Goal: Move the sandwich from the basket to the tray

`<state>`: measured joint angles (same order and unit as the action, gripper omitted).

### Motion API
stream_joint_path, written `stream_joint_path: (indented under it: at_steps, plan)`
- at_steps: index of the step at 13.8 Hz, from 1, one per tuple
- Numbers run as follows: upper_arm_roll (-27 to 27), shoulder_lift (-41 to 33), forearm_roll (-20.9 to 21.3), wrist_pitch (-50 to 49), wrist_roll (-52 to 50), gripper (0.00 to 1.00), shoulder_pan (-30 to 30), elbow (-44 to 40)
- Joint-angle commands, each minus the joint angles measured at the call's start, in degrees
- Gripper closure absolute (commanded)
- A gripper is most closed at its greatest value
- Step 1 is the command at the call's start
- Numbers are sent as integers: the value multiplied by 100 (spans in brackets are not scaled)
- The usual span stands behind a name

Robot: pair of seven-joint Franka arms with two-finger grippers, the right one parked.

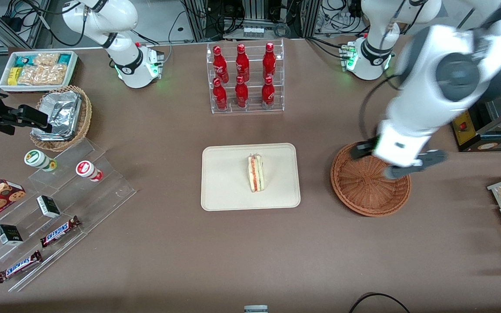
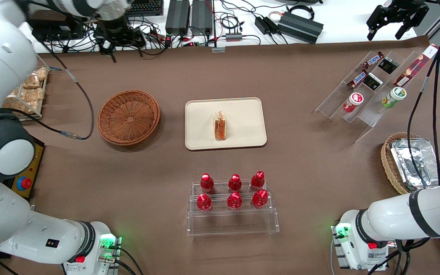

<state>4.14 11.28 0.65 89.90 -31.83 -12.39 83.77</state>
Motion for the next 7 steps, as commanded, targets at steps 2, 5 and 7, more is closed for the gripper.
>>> stream_joint_path:
  at_steps: [2, 5, 7]
  plan:
    - [60, -679, -56, -332, 1238, 0, 623, 420]
    - [51, -1110, -56, -228, 2118, 0, 923, 991]
    - [7, -1215, -73, -227, 2155, 0, 1028, 1027]
